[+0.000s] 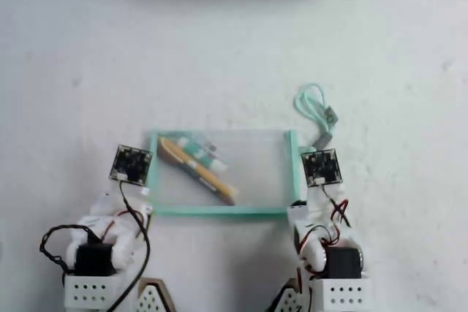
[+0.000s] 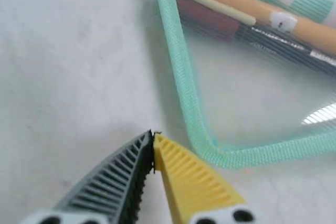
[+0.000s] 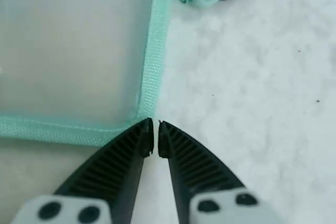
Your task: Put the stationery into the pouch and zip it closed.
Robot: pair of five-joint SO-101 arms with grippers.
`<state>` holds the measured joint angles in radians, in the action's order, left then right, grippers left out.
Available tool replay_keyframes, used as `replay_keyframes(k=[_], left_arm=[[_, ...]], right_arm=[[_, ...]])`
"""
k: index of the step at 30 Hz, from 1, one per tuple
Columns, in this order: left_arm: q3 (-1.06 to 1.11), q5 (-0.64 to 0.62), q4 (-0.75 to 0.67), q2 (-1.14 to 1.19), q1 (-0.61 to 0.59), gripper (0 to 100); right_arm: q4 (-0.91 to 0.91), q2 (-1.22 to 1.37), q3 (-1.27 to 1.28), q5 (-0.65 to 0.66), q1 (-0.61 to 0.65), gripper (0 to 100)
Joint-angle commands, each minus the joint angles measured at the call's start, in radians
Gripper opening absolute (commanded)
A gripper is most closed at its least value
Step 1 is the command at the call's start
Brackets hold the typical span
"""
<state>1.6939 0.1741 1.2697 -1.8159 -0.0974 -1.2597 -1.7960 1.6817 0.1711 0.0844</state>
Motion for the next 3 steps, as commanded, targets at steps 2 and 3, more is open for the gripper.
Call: replay_keyframes(k=[2, 3], left_arm=[[-0.002, -0.008, 0.014, -0.013, 0.002, 2], [-0.002, -0.008, 0.014, -0.013, 0.002, 2]], right_arm=[[-0.008, -0.004, 0.009, -0.002, -0.007, 1.9], [-0.008, -0.004, 0.009, -0.002, -0.007, 1.9]])
